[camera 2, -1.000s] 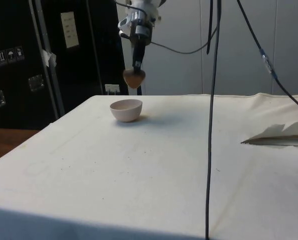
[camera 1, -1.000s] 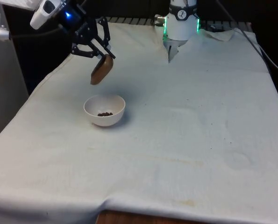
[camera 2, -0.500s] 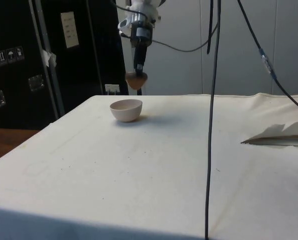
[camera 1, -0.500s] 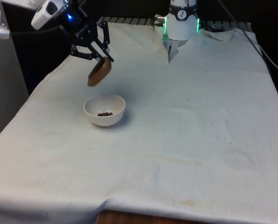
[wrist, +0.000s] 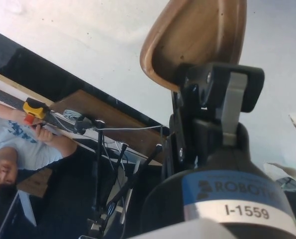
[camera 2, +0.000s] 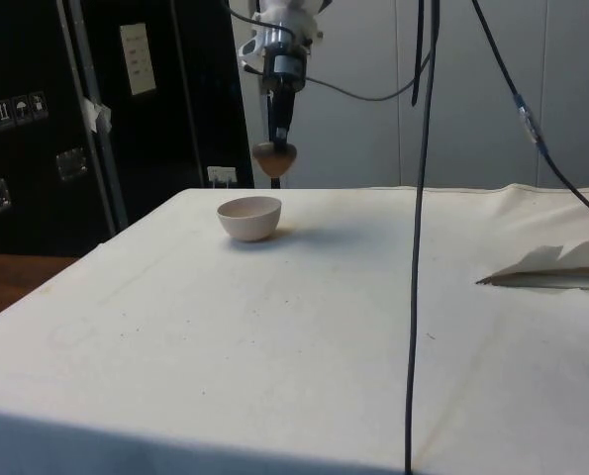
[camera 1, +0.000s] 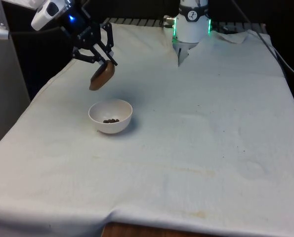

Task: Pour the coffee beans from the cup into the bowl.

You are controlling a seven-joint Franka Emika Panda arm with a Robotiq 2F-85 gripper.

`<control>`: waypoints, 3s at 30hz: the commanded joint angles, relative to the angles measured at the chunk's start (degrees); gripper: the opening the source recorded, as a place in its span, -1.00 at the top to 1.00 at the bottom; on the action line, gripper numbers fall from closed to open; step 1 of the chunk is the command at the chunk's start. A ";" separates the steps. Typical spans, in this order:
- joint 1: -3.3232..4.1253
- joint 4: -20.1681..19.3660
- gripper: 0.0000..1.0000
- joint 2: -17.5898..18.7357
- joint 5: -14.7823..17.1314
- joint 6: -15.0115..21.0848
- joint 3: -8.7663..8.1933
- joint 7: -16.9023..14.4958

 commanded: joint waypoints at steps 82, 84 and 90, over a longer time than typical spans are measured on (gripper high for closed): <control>3.61 -21.20 0.96 -15.30 -14.84 24.75 8.08 -2.06; 4.64 -23.09 0.96 -16.39 -15.64 27.79 8.02 -1.83; 4.58 -25.84 0.96 -18.05 -17.19 31.63 9.51 -1.66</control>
